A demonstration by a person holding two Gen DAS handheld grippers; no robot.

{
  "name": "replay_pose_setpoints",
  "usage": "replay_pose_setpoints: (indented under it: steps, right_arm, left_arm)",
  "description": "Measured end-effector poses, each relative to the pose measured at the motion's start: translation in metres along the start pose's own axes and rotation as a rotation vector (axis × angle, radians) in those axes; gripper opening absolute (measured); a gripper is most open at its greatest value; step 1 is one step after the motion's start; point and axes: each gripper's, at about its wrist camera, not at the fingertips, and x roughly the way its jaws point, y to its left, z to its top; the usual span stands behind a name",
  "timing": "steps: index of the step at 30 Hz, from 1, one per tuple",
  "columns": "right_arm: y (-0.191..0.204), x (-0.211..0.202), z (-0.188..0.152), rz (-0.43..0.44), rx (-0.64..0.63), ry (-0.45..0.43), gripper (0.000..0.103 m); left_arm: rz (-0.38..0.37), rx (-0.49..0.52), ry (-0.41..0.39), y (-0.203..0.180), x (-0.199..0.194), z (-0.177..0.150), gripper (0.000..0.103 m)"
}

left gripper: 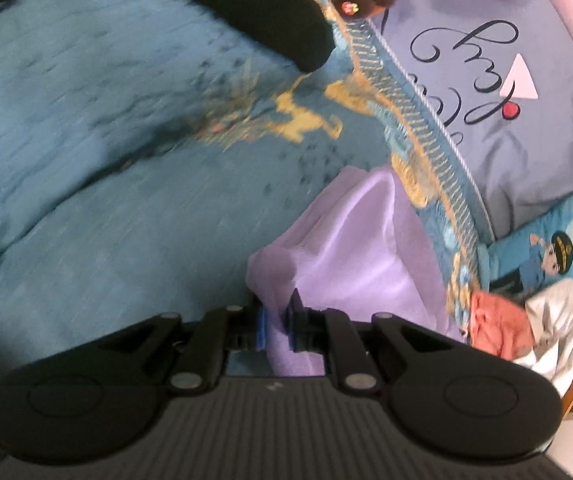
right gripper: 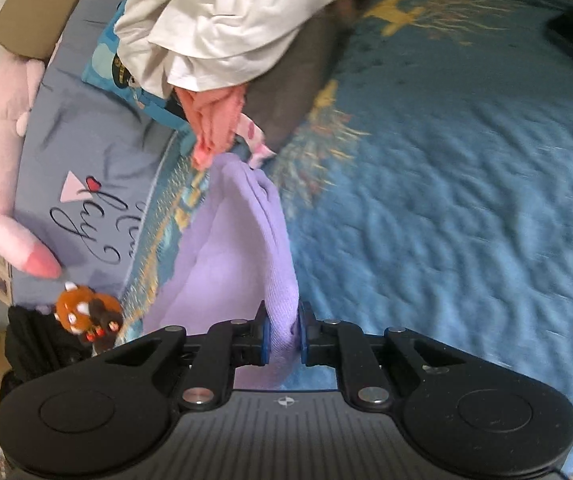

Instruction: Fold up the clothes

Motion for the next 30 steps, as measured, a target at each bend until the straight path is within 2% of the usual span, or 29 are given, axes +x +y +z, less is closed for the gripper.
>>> replay_pose_setpoints:
  steps: [7, 12, 13, 17, 21, 24, 26, 28, 29, 30]
  right_arm:
    - [-0.039, 0.004, -0.009, -0.009, 0.088, 0.048, 0.015]
    - [-0.032, 0.004, -0.01, -0.043, -0.003, 0.051, 0.015]
    - [-0.032, 0.005, -0.01, -0.059, -0.014, 0.052, 0.014]
    - [-0.028, 0.007, -0.007, -0.094, -0.034, 0.065, 0.013]
    - [-0.036, 0.009, -0.006, -0.074, -0.028, 0.067, 0.011]
    - [-0.041, 0.007, -0.002, -0.019, -0.039, 0.096, 0.017]
    - [-0.046, 0.002, 0.005, 0.019, -0.039, 0.13, 0.019]
    - [-0.046, -0.011, 0.011, 0.013, -0.046, 0.097, 0.033]
    - [-0.046, -0.021, 0.017, -0.009, -0.053, 0.059, 0.036]
    - [-0.046, -0.031, 0.022, -0.03, -0.061, 0.023, 0.038]
  left_arm:
    - [0.065, -0.04, 0.046, 0.029, -0.001, -0.026, 0.013]
    - [0.152, 0.137, -0.013, 0.005, -0.005, -0.037, 0.014]
    - [0.166, 0.14, -0.01, 0.006, -0.001, -0.038, 0.015]
    - [0.153, 0.057, 0.026, 0.021, 0.01, -0.032, 0.019]
    - [0.155, 0.086, 0.026, 0.021, 0.01, -0.034, 0.02]
    - [0.158, 0.148, 0.023, 0.014, 0.003, -0.032, 0.022]
    - [0.159, 0.197, 0.02, 0.008, -0.003, -0.03, 0.03]
    - [0.189, 0.279, -0.023, -0.003, -0.019, -0.03, 0.033]
    - [0.21, 0.329, -0.055, -0.01, -0.028, -0.031, 0.034]
    - [0.23, 0.375, -0.087, -0.016, -0.039, -0.03, 0.041]
